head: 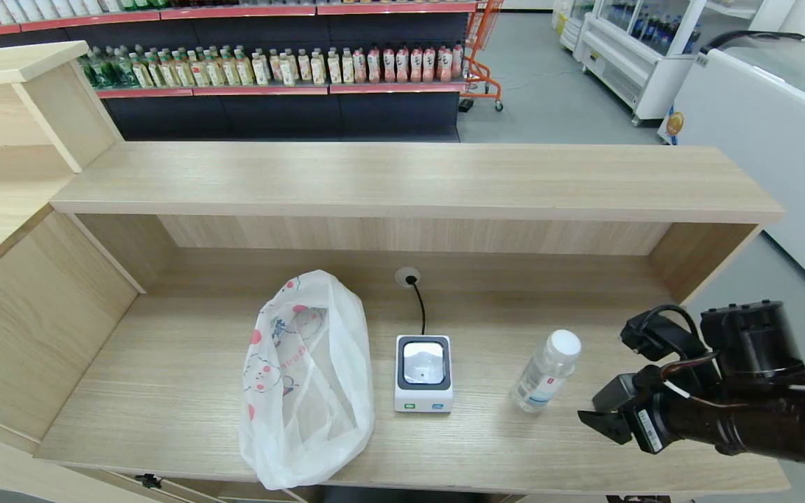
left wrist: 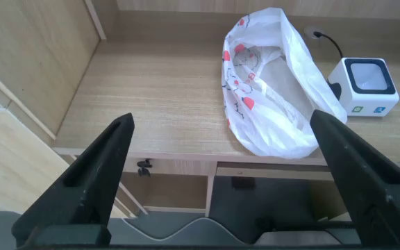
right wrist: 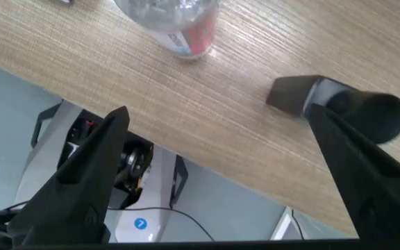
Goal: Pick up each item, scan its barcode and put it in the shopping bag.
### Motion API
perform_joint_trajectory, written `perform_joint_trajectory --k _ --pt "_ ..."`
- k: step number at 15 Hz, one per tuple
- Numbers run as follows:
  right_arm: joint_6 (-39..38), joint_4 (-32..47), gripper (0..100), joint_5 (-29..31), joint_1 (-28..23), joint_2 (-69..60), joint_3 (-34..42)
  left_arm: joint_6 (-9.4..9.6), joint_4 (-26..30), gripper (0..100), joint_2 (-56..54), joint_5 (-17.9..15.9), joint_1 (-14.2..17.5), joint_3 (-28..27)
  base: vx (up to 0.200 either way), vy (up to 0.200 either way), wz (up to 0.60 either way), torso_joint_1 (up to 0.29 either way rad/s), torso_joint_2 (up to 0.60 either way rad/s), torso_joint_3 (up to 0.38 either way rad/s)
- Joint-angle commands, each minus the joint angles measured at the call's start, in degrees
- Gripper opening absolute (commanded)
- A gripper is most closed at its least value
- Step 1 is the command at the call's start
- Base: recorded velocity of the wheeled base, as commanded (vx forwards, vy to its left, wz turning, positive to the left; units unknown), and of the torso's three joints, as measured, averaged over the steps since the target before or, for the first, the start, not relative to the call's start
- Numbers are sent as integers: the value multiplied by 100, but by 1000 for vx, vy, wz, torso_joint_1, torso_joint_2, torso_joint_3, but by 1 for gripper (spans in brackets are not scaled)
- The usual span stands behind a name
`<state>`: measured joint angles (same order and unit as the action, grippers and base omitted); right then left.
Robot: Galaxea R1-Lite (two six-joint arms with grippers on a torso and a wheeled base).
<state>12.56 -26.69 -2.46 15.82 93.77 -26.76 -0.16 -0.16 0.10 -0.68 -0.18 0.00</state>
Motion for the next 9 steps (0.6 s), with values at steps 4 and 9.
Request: perform_joint_trajectory --k 4,9 --pt "10 -856 100 44 325 1029 -40 -2 -2 100 -1 -2 1 0 0 0 0 0 0 0" --pt "151 -1779 100 211 659 1557 -93 -2 -2 100 -1 -2 1 0 0 0 0 0 0 0"
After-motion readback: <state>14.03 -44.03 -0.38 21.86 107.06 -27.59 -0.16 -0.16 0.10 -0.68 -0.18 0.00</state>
